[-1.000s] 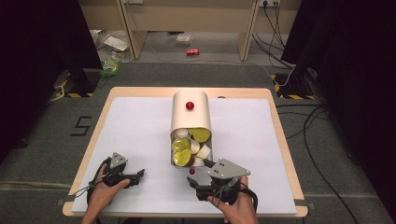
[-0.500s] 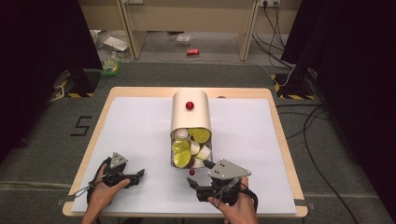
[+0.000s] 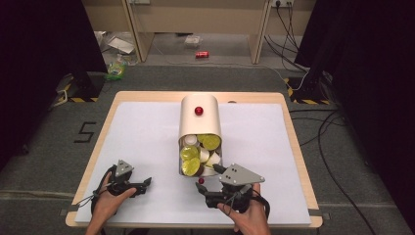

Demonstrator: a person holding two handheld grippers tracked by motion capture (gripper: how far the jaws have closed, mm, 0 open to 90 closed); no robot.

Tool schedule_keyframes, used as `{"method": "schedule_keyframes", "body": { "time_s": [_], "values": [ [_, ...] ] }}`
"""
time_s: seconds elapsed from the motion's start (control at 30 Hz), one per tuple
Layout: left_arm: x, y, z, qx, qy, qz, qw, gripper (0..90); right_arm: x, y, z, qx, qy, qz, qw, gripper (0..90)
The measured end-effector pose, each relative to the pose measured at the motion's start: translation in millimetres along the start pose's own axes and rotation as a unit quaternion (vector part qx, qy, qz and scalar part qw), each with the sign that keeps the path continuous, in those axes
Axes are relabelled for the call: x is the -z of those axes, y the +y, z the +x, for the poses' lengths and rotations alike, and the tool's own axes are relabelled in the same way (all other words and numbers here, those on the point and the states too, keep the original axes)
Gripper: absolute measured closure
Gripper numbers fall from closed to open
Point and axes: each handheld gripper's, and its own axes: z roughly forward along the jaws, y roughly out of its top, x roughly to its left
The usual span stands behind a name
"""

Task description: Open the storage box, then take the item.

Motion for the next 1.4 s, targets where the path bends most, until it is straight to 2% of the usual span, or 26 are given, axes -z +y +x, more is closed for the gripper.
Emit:
{"method": "schedule_keyframes", "body": {
  "time_s": [0.67, 1.13, 1.4],
  "values": [
    [-0.1, 0.1, 0.0, 0.000, 0.000, 0.000, 1.0000, 12.8, -16.4, 11.2, -4.3, -0.007, -0.009, -0.005, 0.9999, 27.7],
    [-0.1, 0.0, 0.0, 0.000, 0.000, 0.000, 1.0000, 12.8, -28.6, 15.4, -8.7, -0.008, -0.015, 0.004, 0.9999, 28.4],
    [0.0, 0.0, 0.1, 0.000, 0.000, 0.000, 1.0000, 12.8, -35.6, 15.8, -7.5, 0.001, -0.012, 0.013, 0.9999, 30.5]
  ]
}}
